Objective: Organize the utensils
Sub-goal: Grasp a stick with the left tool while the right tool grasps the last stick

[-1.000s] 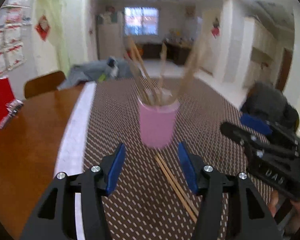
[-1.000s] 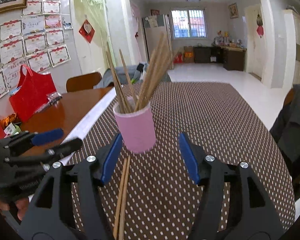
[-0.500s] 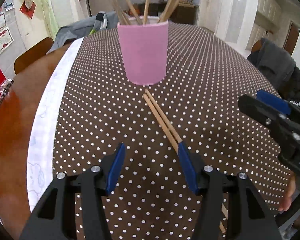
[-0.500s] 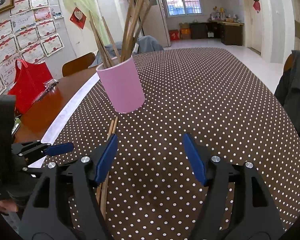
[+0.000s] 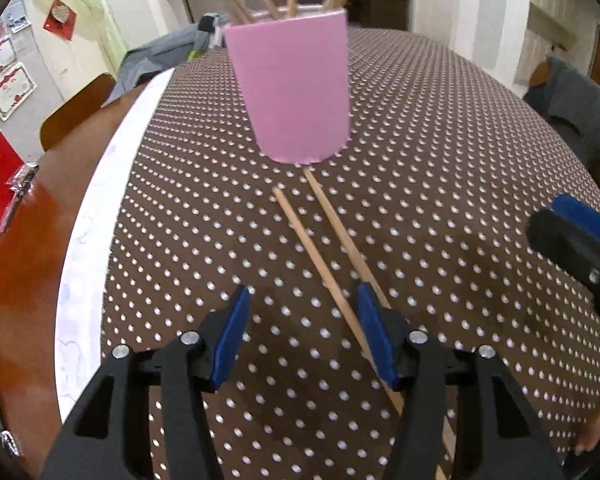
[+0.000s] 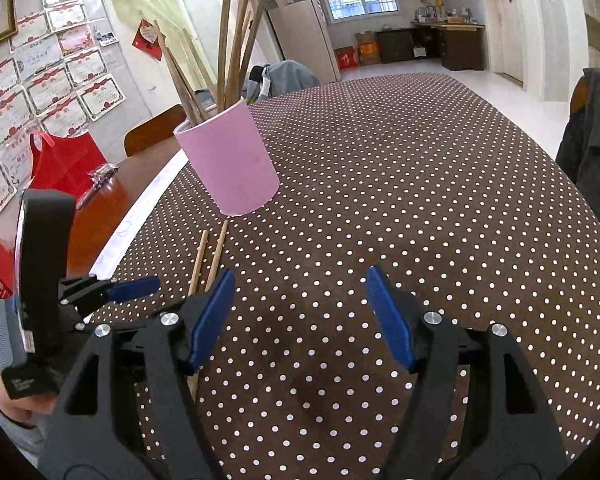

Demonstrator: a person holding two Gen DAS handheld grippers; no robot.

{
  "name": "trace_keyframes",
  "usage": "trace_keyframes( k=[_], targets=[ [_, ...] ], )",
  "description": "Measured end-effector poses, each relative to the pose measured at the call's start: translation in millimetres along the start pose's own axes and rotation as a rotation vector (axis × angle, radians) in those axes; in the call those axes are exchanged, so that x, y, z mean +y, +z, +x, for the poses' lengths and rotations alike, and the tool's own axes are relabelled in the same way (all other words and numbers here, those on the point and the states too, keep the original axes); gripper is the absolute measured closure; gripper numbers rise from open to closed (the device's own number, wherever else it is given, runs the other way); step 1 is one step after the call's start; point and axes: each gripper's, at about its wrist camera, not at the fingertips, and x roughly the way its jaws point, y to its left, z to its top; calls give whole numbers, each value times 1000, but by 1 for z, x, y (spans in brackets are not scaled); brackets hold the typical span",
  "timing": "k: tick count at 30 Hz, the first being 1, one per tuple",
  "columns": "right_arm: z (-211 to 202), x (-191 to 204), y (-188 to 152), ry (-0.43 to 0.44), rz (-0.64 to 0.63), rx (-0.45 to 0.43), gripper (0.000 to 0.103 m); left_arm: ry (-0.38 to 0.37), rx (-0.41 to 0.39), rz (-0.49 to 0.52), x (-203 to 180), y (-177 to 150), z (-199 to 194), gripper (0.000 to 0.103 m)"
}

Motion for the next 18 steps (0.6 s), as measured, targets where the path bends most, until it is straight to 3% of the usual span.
trace_keyframes(
  k=[3,4,5,6,8,18],
  targets=[
    [0,-2,0,4,-4,7,35,-20,22,-15,4,6,4,47],
    [1,-2,0,7,-5,13,35,-34,24,-19,6,8,6,51],
    [2,-3,2,11,-5,18,35,-78,26,-24,8,9,7,64],
    [2,-3,3,14,-7,25,35,-111,29,-34,11,10,7,68],
    [5,-1,5,25,-12,43,35,-106,31,-21,14,12,8,90],
    [40,35,14,78,-76,212,35,-163,9,-36,33,1,2,98]
  ],
)
